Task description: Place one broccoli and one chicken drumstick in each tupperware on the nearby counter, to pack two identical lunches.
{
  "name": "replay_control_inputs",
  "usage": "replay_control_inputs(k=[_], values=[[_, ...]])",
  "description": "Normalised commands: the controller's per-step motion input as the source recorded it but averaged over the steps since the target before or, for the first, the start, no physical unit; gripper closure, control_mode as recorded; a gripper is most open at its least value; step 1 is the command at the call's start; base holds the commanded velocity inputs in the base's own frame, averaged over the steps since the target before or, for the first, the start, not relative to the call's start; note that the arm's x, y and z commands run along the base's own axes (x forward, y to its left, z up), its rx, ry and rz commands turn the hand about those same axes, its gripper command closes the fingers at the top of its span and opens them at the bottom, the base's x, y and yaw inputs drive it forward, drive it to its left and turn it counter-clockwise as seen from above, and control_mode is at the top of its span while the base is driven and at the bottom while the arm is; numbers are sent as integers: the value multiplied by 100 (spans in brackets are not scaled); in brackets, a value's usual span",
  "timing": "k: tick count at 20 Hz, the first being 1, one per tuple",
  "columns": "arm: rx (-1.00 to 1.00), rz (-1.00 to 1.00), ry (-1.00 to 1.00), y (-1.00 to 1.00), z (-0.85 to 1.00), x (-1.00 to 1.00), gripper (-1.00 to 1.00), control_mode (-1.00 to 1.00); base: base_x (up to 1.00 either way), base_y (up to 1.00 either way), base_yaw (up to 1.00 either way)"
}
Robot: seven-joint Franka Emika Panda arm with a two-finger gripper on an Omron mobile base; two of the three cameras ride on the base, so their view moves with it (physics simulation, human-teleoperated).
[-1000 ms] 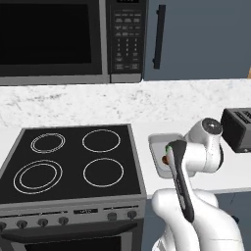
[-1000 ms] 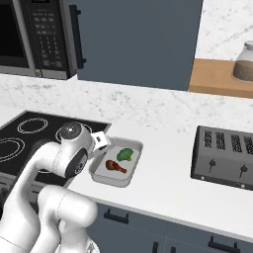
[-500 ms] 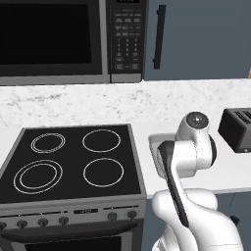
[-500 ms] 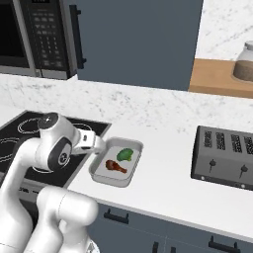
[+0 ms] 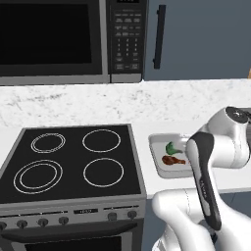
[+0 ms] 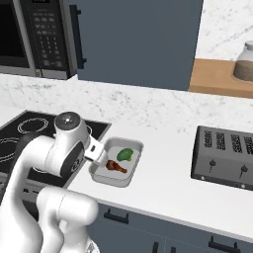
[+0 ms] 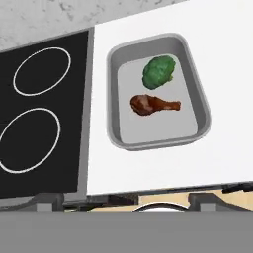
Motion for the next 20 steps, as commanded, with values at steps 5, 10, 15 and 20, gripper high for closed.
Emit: replay_control_inputs(k=[5, 10, 15, 20], values=[[-5, -2, -22, 24, 0, -67, -100, -100, 0, 0, 0], [-17, 0, -34, 10, -7, -59, -100, -100, 0, 0, 0], [-19, 0, -38, 5, -6, -55, -100, -100, 0, 0, 0], [-10, 0, -21, 11, -25, -22, -100, -100, 0, 0, 0]])
